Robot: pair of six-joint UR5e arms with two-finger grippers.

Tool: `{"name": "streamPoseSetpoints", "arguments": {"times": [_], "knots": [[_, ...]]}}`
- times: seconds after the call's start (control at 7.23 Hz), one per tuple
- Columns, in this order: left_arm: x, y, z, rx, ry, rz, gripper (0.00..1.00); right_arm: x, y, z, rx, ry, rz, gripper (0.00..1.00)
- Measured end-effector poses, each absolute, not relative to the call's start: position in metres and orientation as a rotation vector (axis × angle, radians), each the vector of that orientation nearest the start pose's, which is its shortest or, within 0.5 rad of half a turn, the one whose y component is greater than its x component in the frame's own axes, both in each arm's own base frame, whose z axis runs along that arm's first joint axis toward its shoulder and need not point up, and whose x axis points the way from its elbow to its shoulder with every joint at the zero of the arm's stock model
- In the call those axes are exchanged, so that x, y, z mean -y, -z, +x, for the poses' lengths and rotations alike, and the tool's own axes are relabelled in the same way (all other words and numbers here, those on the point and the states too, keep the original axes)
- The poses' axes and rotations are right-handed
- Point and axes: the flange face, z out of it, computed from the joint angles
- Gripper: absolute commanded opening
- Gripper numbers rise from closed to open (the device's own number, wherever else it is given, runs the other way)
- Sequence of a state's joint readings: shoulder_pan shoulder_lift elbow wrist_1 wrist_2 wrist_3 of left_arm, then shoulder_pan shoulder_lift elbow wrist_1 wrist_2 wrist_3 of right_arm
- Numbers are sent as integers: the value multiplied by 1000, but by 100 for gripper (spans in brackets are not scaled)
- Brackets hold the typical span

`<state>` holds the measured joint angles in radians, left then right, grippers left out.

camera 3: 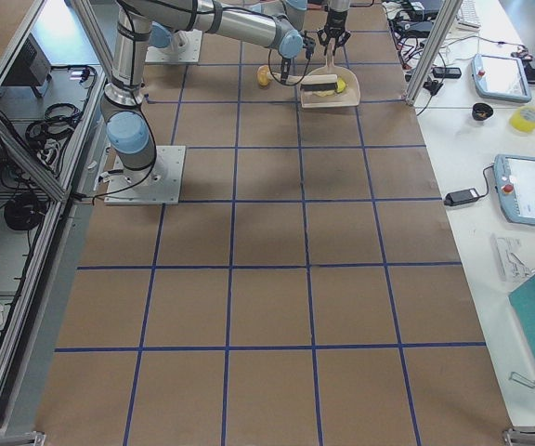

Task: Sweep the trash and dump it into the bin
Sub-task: 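Sweep the sponge and peel into the dustpan with the right gripper's brush, then pull the dustpan toward the potato with the left gripper while the brush follows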

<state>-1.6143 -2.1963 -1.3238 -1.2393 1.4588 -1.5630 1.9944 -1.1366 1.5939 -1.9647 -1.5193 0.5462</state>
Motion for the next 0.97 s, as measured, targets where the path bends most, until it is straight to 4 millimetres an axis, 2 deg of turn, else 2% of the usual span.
{"name": "streamPoseSetpoints", "arguments": {"times": [0.28, 0.55, 0.69, 0.97], "knots": [[701, -263, -172, -2313, -202, -2210, 0, 510, -306, 353, -3123, -142, 199, 0], [704, -267, -158, -2296, -210, -2239, 0, 503, -327, 339, -3129, -157, 200, 0], [706, -271, -144, -2276, -218, -2260, 0, 496, -332, 338, -3129, -175, 200, 0], [706, -287, -103, -2213, -252, -2298, 0, 470, -352, 335, -3124, -206, 186, 0]]}}
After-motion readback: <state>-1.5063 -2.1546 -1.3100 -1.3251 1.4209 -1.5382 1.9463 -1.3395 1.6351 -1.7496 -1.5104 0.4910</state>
